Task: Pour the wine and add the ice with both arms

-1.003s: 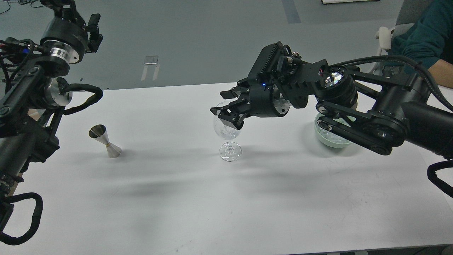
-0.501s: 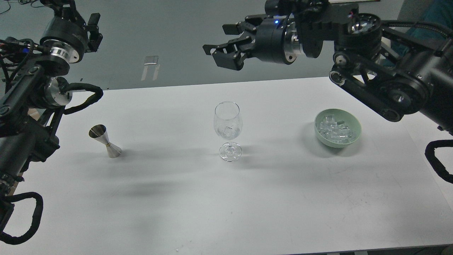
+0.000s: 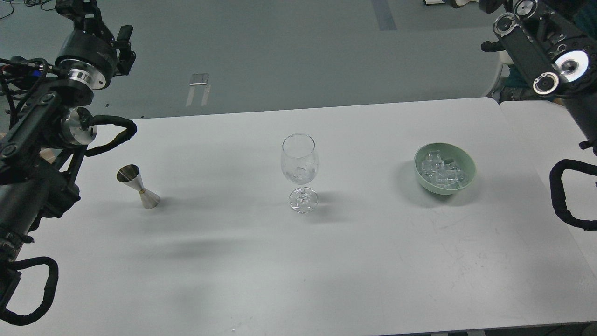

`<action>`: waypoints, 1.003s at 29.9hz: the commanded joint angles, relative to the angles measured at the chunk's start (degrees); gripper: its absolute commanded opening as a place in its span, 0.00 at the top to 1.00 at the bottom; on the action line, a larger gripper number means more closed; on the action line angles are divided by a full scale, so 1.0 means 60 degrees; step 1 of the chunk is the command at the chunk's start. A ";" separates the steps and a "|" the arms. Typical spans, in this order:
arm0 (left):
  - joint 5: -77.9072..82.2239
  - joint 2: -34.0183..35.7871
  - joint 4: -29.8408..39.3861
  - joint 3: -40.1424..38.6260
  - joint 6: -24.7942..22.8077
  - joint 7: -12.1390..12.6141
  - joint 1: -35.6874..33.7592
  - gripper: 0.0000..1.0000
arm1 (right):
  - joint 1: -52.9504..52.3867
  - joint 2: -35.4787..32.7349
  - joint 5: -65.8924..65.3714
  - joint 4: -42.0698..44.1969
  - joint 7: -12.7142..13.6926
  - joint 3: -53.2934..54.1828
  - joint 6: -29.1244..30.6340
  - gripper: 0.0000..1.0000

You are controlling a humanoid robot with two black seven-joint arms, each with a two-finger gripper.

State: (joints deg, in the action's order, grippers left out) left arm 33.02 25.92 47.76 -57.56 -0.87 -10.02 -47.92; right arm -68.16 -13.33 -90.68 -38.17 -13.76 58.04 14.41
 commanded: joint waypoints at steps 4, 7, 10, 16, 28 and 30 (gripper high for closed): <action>0.0004 -0.0233 -0.0080 -0.0002 0.0013 -0.0117 0.0003 0.01 | 0.0124 0.0229 0.4206 0.1364 0.0213 -0.0005 -0.0394 0.00; -0.0011 -0.0379 -0.0211 -0.0002 0.0013 -0.0395 0.0003 0.01 | 0.0124 0.0405 0.5775 0.2066 0.0213 -0.0020 -0.0570 0.00; -0.0025 -0.0497 -0.0532 -0.0016 0.0013 -0.0411 -0.0085 0.02 | 0.0124 0.0669 0.6878 0.2917 0.0184 -0.0019 -0.0571 0.00; -0.0025 -0.0746 -0.1586 -0.0031 -0.0453 -0.0425 -0.0391 0.02 | 0.0622 0.1152 0.8562 0.2964 0.0155 0.0112 -0.0863 0.00; -0.0801 -0.1185 -0.2014 -0.0060 -0.1891 -0.0396 -0.0598 0.02 | 0.1222 0.1358 0.8756 0.2554 -0.0461 0.0112 -0.0908 0.00; -0.0802 -0.1345 -0.1999 -0.0060 -0.1964 -0.0367 -0.0583 0.02 | 0.1267 0.1459 0.8770 0.2554 -0.0461 0.0156 -0.0923 0.00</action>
State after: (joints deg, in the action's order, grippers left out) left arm 28.77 18.92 35.47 -57.99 -12.13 -12.48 -51.43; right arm -61.19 -5.20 -38.21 -22.62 -16.53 58.66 8.88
